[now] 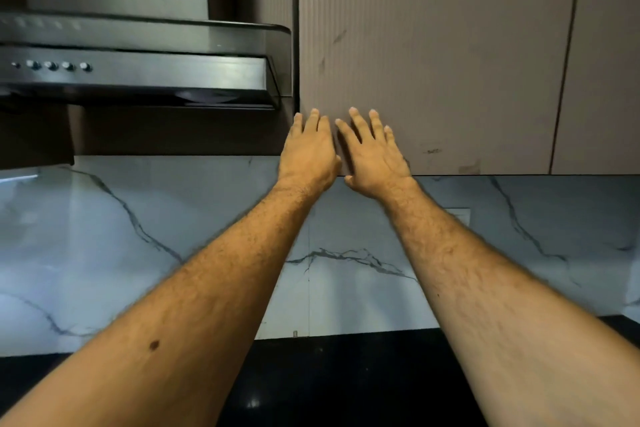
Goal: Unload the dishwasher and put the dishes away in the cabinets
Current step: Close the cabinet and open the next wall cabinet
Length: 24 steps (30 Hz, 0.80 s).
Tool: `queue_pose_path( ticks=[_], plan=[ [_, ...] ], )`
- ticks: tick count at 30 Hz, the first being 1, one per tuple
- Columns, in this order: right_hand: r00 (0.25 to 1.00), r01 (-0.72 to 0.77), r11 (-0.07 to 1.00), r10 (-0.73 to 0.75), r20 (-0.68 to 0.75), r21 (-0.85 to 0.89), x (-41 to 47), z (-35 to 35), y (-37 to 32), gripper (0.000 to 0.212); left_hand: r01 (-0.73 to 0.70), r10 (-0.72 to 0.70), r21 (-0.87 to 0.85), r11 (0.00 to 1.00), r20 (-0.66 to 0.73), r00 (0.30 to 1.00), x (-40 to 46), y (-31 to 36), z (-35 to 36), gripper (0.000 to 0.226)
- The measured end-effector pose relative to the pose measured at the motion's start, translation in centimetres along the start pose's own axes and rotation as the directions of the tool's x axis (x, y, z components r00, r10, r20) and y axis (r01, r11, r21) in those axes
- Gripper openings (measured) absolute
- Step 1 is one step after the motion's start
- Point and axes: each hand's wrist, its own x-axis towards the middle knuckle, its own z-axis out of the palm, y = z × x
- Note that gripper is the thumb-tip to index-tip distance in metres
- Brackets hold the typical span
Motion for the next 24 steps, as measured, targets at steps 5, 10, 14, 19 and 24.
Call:
queue_pose_path(
  ticks=[5, 10, 14, 19, 24],
  plan=[
    [1.000, 0.011, 0.993, -0.011, 0.005, -0.117, 2.7, 3.0, -1.6, 0.125, 0.080, -0.080, -0.050, 0.996, 0.000, 0.997, 0.8, -0.5, 0.8, 0.070],
    [0.994, -0.076, 0.981, 0.060, -0.095, -0.176, 3.3, 5.2, -2.8, 0.114, 0.079, -0.079, 0.011, 0.997, -0.008, 0.997, 1.1, -1.5, 1.3, 0.066],
    [0.993, -0.107, 0.984, 0.098, -0.069, -0.141, 3.4, 5.6, -4.4, 0.116, 0.055, -0.053, 0.016, 0.998, -0.083, 0.995, 0.8, -2.5, 1.0, 0.057],
    [0.988, -0.133, 0.988, 0.126, -0.090, -0.080, 3.0, 5.6, -4.9, 0.122, -0.018, 0.020, 0.015, 1.000, -0.117, 0.993, -0.1, -3.0, 0.6, 0.060],
    [0.979, -0.147, 0.989, 0.147, -0.142, 0.011, 1.4, 4.6, -5.1, 0.127, -0.090, 0.086, -0.012, 0.996, -0.187, 0.978, -1.4, -2.3, -0.3, 0.051]
  ],
)
